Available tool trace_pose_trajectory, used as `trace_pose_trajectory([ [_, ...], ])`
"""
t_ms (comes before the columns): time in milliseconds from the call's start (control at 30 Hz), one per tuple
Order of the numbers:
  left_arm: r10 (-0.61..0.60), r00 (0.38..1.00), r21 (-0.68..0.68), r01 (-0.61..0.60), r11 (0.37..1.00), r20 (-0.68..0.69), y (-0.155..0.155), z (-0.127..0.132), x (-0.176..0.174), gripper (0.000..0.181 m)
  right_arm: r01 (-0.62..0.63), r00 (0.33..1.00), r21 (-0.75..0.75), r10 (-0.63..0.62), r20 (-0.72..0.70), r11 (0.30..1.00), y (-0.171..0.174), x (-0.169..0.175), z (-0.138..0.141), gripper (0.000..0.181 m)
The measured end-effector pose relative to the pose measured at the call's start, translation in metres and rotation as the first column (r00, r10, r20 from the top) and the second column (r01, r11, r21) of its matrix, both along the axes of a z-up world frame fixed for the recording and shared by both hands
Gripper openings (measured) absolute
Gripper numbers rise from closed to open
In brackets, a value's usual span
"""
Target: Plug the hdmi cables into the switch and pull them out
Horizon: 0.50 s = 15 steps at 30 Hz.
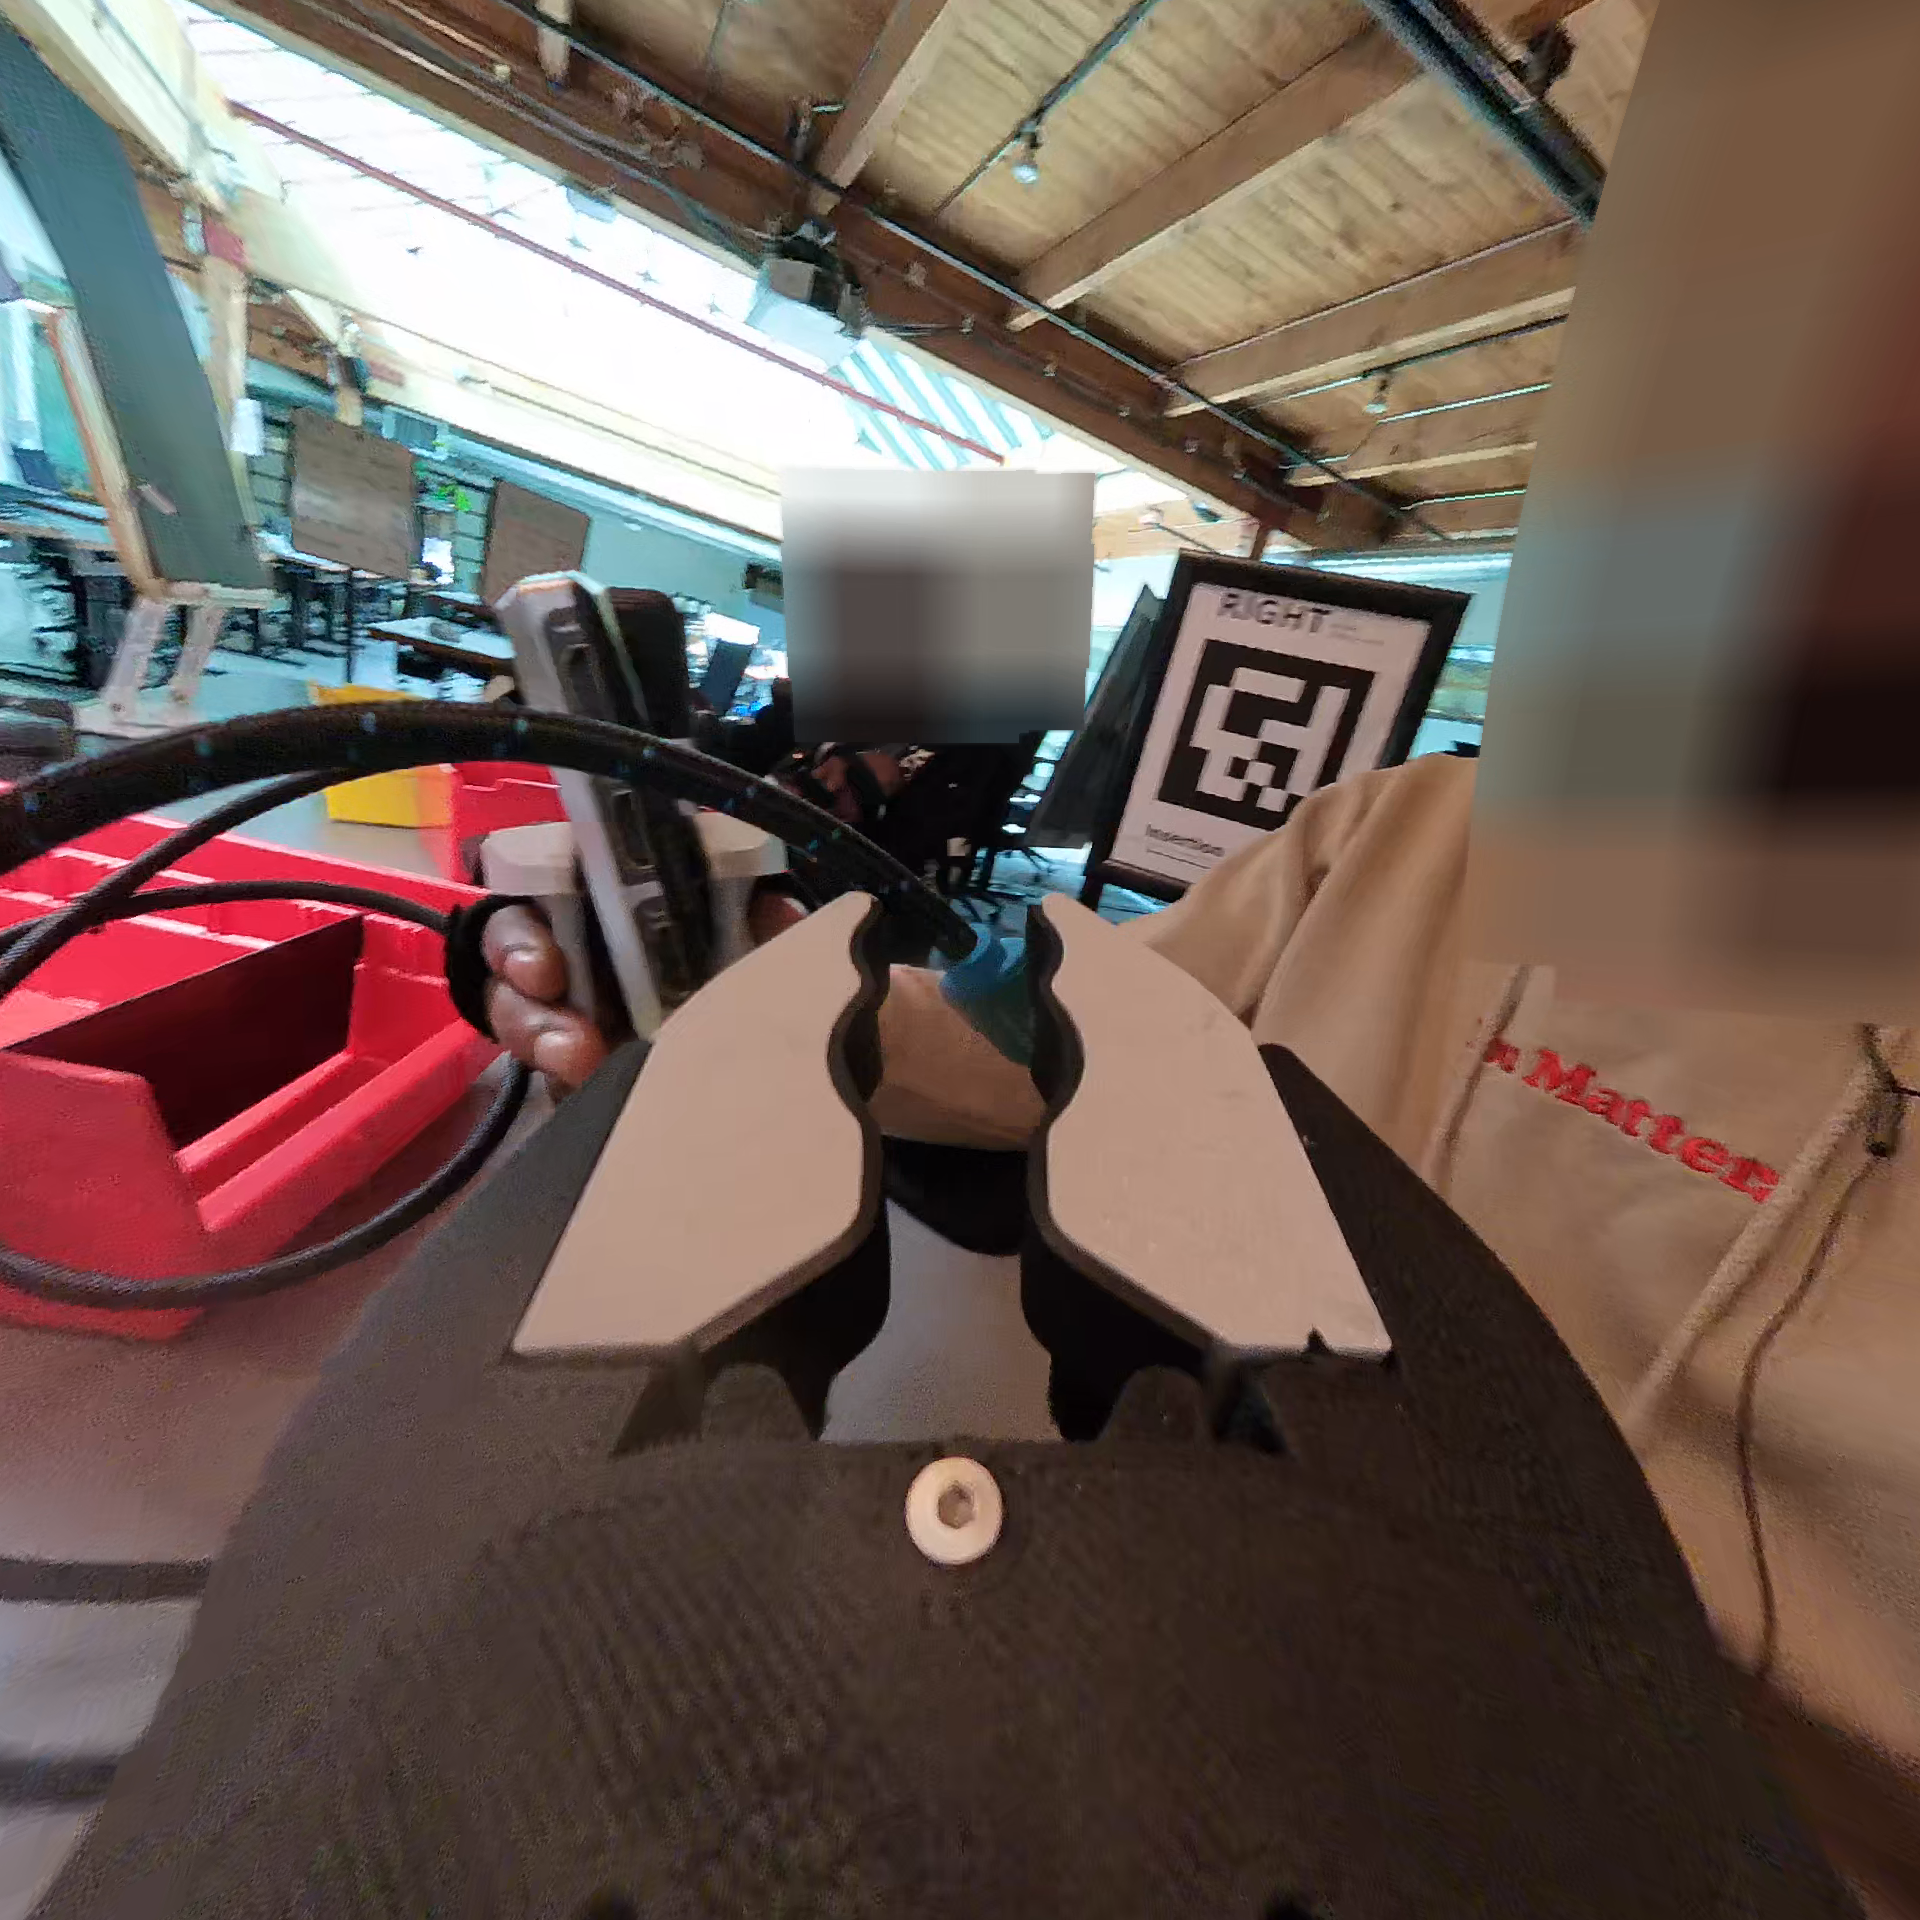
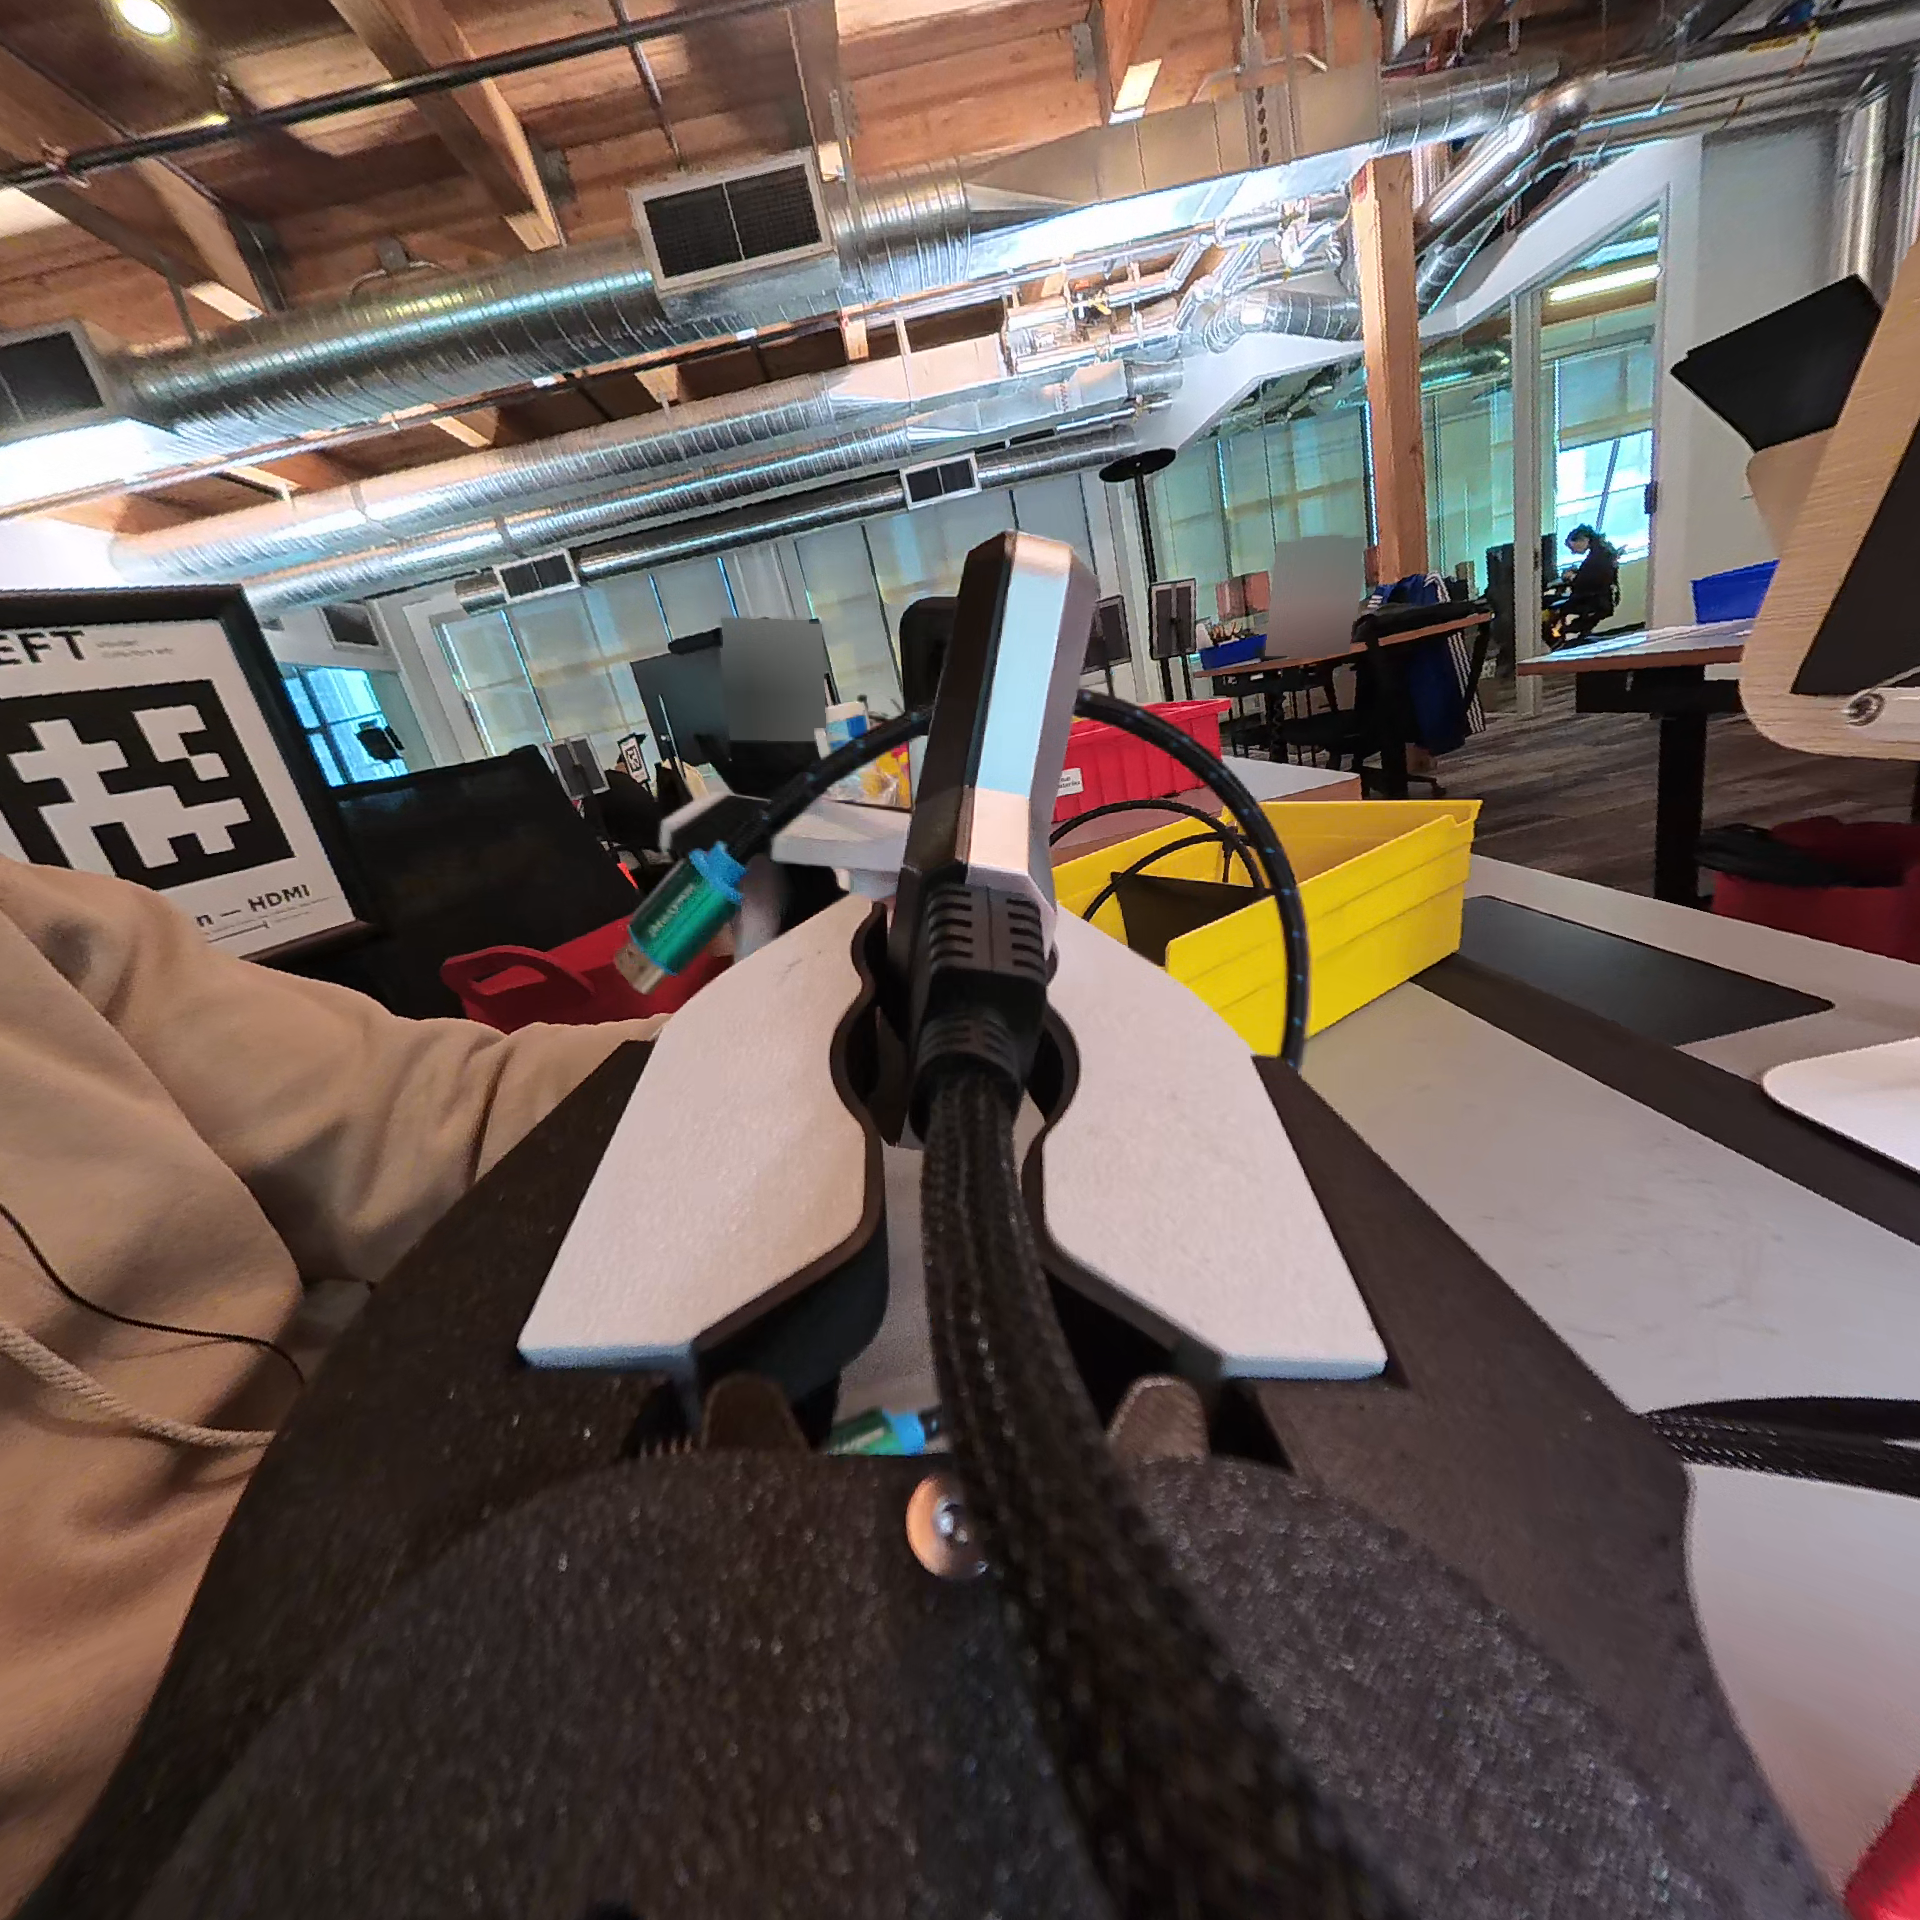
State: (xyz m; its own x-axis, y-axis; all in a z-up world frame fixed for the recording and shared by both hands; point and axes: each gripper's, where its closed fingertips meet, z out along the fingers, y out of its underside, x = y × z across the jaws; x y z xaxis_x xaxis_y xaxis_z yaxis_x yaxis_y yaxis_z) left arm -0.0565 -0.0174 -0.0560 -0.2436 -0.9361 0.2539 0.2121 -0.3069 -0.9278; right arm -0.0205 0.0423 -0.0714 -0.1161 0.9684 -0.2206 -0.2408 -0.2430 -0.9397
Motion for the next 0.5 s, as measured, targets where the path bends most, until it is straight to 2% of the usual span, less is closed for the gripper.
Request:
trace_pose_trajectory([
  [33, 0.036, 0.999, -0.008, -0.036, 0.999, -0.010, 0.006, -0.001, 0.001, 0.019, -0.003, 1.000, 0.000, 0.003, 0.001, 1.000, 0.000, 0.000, 0.000, 0.024],
  [133, 0.205, 0.979, -0.044, -0.205, 0.978, -0.014, 0.034, 0.002, -0.001, 0.017, -0.007, 1.000, 0.005, 0.007, 0.007, 1.000, -0.002, 0.000, 0.000, 0.024],
  [267, 0.494, 0.867, -0.055, -0.498, 0.866, -0.065, 0.072, 0.000, -0.011, 0.013, -0.003, 1.000, 0.024, 0.002, 0.031, 1.000, -0.002, -0.001, -0.003, 0.024],
  [367, 0.676, 0.706, -0.027, -0.695, 0.718, -0.211, 0.091, -0.009, -0.018, 0.007, 0.005, 0.999, 0.042, -0.007, 0.050, 0.999, -0.002, 0.001, -0.003, 0.024],
  [500, 0.798, 0.488, 0.088, -0.832, 0.548, -0.354, 0.079, -0.013, -0.031, 0.007, 0.020, 0.999, 0.042, -0.022, 0.031, 0.999, 0.003, 0.009, 0.004, 0.024],
])
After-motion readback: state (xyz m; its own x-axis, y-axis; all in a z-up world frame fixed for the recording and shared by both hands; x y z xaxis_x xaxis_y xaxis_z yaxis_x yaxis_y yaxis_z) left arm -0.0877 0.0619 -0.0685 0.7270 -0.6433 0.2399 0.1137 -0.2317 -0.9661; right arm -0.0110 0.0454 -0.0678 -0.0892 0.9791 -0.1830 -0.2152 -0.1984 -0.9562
